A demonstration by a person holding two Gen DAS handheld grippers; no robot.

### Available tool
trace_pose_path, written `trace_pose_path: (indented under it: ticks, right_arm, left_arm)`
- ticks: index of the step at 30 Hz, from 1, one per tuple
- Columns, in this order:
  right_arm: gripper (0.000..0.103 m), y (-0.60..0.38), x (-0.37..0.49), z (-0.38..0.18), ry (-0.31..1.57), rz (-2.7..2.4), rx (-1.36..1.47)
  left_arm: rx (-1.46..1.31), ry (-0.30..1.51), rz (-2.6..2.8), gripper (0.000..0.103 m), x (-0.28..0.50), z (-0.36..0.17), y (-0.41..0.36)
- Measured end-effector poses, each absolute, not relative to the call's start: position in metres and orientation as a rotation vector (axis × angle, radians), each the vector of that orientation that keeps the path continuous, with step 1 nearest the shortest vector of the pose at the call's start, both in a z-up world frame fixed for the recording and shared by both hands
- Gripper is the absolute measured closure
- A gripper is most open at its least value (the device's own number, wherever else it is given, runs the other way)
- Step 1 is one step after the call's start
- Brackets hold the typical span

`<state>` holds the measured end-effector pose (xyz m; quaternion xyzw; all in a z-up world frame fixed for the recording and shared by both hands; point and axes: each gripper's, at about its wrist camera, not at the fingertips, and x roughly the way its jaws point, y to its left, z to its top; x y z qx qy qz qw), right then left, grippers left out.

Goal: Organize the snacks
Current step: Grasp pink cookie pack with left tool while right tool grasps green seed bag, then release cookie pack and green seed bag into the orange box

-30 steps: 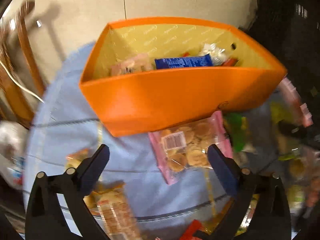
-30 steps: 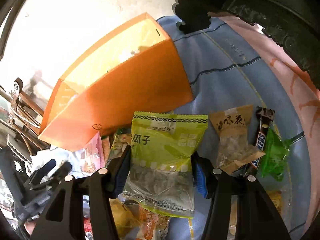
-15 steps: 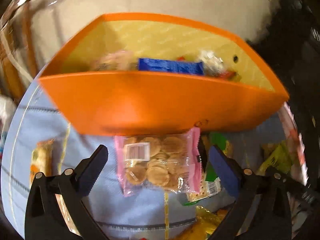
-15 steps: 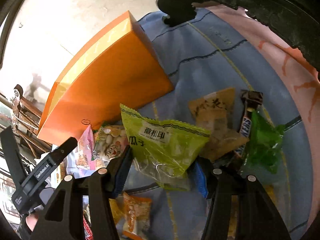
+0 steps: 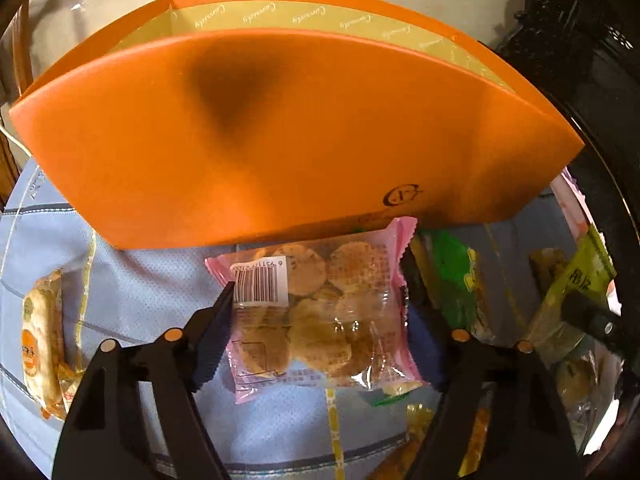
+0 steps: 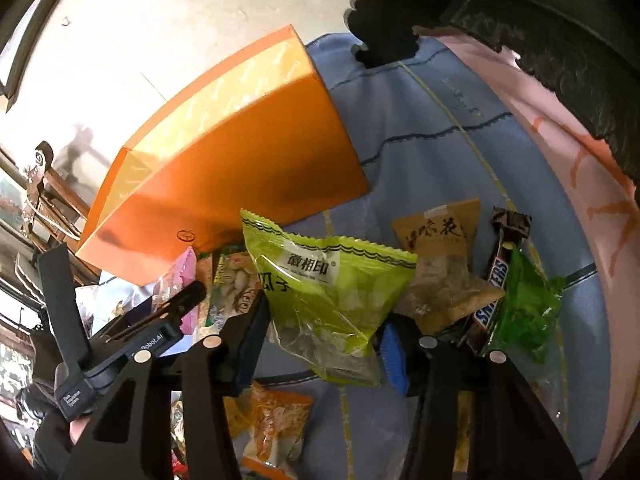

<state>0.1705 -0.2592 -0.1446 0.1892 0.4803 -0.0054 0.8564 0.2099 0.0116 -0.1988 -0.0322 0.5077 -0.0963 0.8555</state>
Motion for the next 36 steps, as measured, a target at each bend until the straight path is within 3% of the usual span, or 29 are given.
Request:
trace_pose_path:
  ticks: [7, 15, 23, 29, 30, 31, 32, 33, 36]
  right_arm:
    - [0.051, -0.269, 0.163, -0.127, 0.958, -0.015, 0.428]
    - [0.052, -0.256, 0.163, -0.066, 0.815, 0.019, 0.381]
    - [0.052, -0.24, 0.202, 0.025, 0.675, 0.081, 0.272]
    - [0.051, -0.214, 0.278, 0.07, 0.68, 0.052, 0.119]
    - [0.049, -0.211, 0.286, 0.071, 0.688, 0.075, 0.111]
    - [0.038, -0.209, 0.294, 0.073, 0.698, 0.097, 0.117]
    - [0.024, -0.207, 0.299, 0.072, 0.714, 0.105, 0.125]
    - [0.003, -0.205, 0.302, 0.072, 0.735, 0.09, 0.112]
    - [0.003, -0.204, 0.284, 0.068, 0.723, 0.096, 0.03]
  left_arm:
    - [-0.081, 0.991, -0.201, 0.033, 0.188, -0.15, 0.034]
    - [-0.116, 0.83, -0.174, 0.032, 0.147, -0.047, 0.06]
    - [-0.017, 0.632, -0.177, 0.032, 0.192, 0.052, 0.051]
    - [0.057, 0.63, -0.09, 0.032, 0.247, 0.07, 0.055]
    - [0.057, 0.62, -0.068, 0.031, 0.252, 0.071, 0.058]
    - [0.065, 0.6, -0.032, 0.019, 0.256, 0.07, 0.057]
    - [0.084, 0.602, -0.001, 0.008, 0.257, 0.069, 0.058]
    - [0.117, 0.608, 0.02, 0.004, 0.258, 0.068, 0.058]
    - [0.272, 0.593, 0.089, 0.004, 0.235, 0.055, 0.057]
